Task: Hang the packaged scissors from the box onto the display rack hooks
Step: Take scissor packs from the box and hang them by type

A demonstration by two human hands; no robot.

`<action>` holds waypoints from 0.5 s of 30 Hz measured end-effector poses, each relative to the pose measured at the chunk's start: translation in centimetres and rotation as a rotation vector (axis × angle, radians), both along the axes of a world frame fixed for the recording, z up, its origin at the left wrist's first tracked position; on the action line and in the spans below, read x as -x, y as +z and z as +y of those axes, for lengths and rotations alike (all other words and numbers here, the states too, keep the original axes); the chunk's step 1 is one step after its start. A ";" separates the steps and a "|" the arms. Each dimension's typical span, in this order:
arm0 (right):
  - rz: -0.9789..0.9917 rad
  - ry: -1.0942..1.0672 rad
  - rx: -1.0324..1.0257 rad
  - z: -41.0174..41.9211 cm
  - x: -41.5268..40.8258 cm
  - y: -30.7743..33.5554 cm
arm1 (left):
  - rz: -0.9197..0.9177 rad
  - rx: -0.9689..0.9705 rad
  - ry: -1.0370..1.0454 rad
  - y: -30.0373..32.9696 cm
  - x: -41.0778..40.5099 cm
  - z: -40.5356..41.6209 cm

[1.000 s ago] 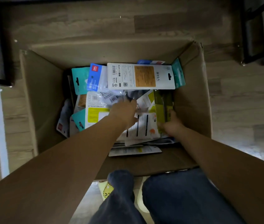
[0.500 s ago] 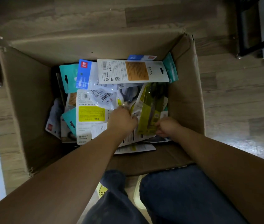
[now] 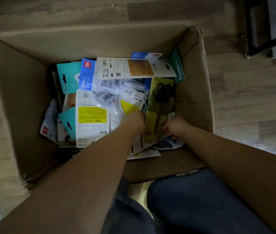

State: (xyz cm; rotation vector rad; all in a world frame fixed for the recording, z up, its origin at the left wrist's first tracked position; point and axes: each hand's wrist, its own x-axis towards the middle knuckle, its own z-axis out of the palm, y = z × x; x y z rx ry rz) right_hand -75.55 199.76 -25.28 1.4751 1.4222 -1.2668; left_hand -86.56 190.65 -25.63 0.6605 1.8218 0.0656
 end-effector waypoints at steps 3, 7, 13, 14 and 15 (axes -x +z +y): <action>0.037 -0.050 -0.021 -0.2 0.1 1.3 | 0.041 -0.031 0.010 1.3 1.0 -1.0; 0.113 -0.261 0.017 -0.9 0.9 6.0 | 0.027 -0.020 0.064 6.2 4.6 -3.8; 0.140 -0.358 -0.033 -1.6 3.5 18.2 | -0.003 -0.063 0.243 19.1 10.2 -8.4; 0.144 -0.334 -0.009 -1.6 3.9 20.8 | -0.013 -0.081 0.265 21.7 10.8 -8.9; 0.153 -0.321 0.015 -1.7 4.4 23.6 | -0.026 -0.100 0.283 24.5 11.2 -9.4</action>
